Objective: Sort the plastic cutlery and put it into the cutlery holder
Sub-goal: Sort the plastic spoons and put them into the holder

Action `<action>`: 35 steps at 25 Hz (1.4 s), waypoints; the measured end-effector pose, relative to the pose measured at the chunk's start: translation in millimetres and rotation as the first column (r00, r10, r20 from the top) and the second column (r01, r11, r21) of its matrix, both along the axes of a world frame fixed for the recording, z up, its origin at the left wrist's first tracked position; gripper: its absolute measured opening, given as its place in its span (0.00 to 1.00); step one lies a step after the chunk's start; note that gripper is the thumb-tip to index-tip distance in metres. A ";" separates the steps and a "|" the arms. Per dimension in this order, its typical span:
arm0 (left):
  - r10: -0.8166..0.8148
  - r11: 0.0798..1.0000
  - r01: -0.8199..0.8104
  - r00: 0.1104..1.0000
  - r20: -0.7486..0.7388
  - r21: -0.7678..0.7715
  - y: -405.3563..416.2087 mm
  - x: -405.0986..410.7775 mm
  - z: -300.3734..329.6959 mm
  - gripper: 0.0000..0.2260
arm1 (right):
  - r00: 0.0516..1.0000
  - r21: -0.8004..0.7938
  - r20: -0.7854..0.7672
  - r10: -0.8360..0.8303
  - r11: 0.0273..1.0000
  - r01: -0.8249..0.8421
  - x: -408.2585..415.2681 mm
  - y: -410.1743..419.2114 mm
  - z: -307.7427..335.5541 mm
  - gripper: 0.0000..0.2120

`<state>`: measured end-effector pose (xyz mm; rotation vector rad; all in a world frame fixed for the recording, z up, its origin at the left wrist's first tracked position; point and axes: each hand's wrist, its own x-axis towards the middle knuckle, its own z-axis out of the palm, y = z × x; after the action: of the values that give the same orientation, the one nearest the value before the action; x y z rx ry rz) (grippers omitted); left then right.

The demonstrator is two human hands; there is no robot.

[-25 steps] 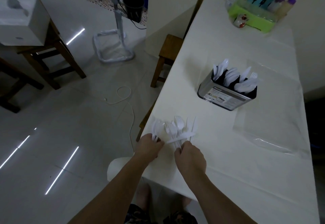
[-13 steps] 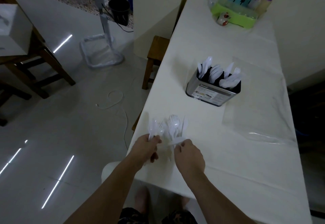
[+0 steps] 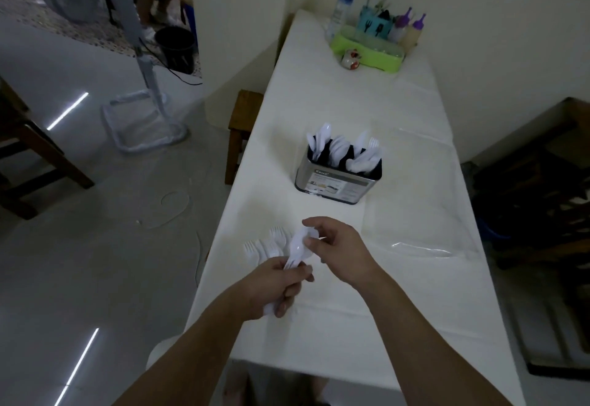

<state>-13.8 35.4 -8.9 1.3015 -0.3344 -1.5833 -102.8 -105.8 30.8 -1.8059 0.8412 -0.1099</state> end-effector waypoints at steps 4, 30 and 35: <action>0.015 1.000 -0.014 0.996 -0.091 0.010 -20.5 -6.1 16.2 0.25 | 1.000 -0.031 -0.001 -0.015 0.999 0.015 -12.8 -17.2 19.8 0.12; 0.110 0.993 -0.111 0.994 0.025 0.027 -59.5 -42.9 30.6 0.18 | 0.959 -0.012 0.025 -0.281 0.959 0.282 -40.1 -21.3 29.2 0.11; 0.073 0.997 -0.073 0.997 0.025 -0.012 -61.4 -43.3 36.9 0.19 | 0.956 -0.039 0.022 -0.293 0.955 0.294 -43.7 -26.6 28.5 0.10</action>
<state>-57.2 -25.9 28.0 1.3119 -0.3076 -1.5033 -146.5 -132.4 59.3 -1.7058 1.0992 -0.3356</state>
